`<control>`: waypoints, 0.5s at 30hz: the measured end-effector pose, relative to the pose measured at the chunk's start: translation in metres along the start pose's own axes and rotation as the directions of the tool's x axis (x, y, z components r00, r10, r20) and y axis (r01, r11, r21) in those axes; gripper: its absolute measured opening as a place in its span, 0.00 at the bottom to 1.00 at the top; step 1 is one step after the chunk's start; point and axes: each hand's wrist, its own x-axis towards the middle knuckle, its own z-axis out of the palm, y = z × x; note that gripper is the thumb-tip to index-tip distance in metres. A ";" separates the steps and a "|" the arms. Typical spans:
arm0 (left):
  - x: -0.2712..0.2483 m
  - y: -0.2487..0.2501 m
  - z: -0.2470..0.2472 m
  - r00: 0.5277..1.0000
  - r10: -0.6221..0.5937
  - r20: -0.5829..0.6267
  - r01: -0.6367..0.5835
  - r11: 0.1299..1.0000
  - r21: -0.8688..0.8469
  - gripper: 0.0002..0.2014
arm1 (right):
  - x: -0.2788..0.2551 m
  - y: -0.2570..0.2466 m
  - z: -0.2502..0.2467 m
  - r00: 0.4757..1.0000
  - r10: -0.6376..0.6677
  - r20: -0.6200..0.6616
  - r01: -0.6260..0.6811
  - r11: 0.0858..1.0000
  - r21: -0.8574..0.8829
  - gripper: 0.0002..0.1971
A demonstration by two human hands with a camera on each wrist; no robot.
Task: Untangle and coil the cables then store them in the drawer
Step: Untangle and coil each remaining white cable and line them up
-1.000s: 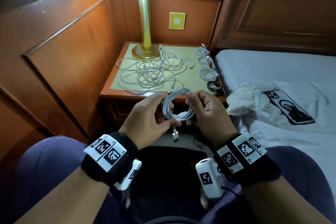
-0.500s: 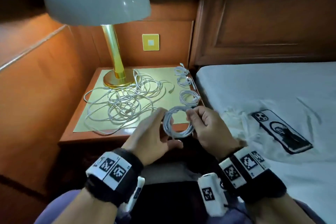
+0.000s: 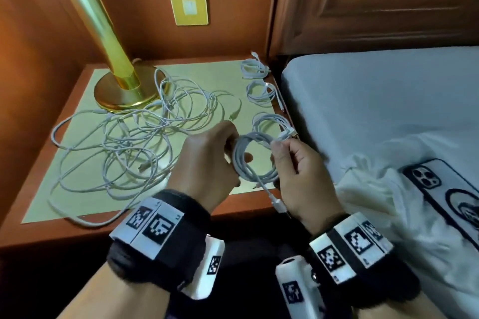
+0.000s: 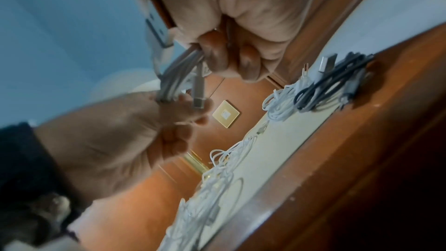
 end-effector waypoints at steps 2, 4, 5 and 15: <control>0.003 -0.001 0.009 0.995 -0.090 0.040 0.089 0.996 0.005 0.13 | 0.005 0.004 -0.004 1.000 0.010 -0.028 -0.010 1.000 0.004 0.18; 0.004 0.000 0.010 0.982 -0.181 0.053 0.182 0.983 -0.008 0.08 | 0.004 0.006 -0.010 0.998 -0.010 -0.062 0.009 1.000 -0.016 0.17; 0.003 0.002 0.009 0.973 -0.226 0.047 0.228 0.973 -0.044 0.06 | 0.002 0.007 -0.014 0.996 -0.023 -0.082 0.021 0.999 -0.029 0.16; -0.025 0.024 -0.005 0.927 -0.317 0.201 0.375 0.787 -0.490 0.05 | -0.014 0.003 -0.020 0.995 0.096 0.008 -0.096 0.995 0.036 0.17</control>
